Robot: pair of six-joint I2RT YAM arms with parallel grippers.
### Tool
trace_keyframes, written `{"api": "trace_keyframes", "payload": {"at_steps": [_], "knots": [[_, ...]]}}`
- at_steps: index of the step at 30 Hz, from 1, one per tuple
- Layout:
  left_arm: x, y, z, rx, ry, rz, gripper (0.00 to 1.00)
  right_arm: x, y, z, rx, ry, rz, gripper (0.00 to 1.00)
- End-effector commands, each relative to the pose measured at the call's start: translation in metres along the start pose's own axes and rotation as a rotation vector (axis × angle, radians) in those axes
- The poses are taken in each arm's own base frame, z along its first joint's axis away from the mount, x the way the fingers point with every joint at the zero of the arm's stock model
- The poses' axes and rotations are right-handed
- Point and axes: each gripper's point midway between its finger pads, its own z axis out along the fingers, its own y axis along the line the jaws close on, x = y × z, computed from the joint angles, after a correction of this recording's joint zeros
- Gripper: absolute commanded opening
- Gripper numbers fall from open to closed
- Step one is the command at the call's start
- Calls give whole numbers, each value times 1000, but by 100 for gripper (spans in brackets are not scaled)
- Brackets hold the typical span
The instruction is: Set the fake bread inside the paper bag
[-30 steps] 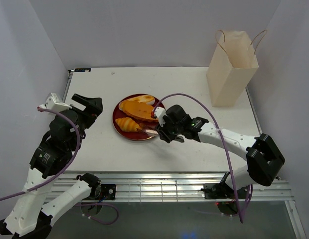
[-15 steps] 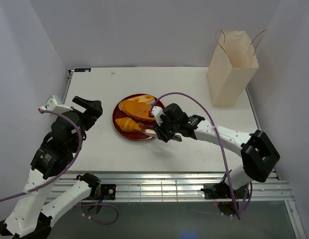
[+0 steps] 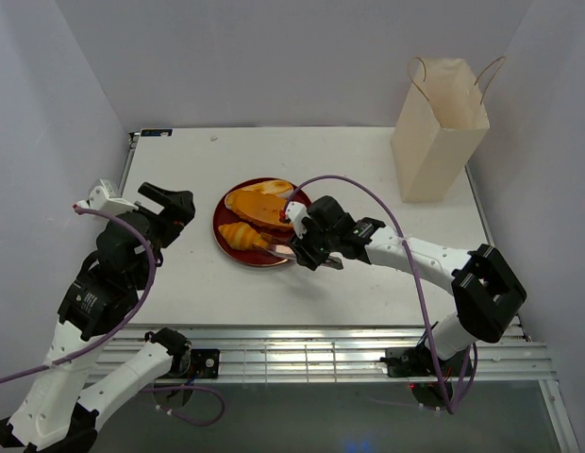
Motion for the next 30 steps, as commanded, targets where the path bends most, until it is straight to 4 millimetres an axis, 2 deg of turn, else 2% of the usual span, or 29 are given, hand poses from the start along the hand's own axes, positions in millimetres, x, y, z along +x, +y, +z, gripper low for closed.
{"api": "trace_keyframes", "payload": {"at_steps": [1,6,9,13,14,19,25,30], "knots": [[4,-7,1,28,21,8,98,-35,-5,-3,22,-99,-17,49],[4,-8,1,29,21,5,98,-36,-7,1,29,-93,-11,49],[11,-2,4,18,32,22,98,-38,-7,2,25,-108,-6,49],[22,20,17,-15,-8,164,98,-34,-5,11,5,-86,-4,49],[32,27,25,-17,-13,204,98,-34,-5,12,2,-82,-4,49],[45,50,34,-2,-67,343,98,-37,-4,15,-6,-94,-6,49],[49,54,33,43,-83,382,98,-37,-3,16,-14,-89,-7,50],[52,56,34,41,-80,400,98,-41,-3,11,-12,-85,-4,42]]}}
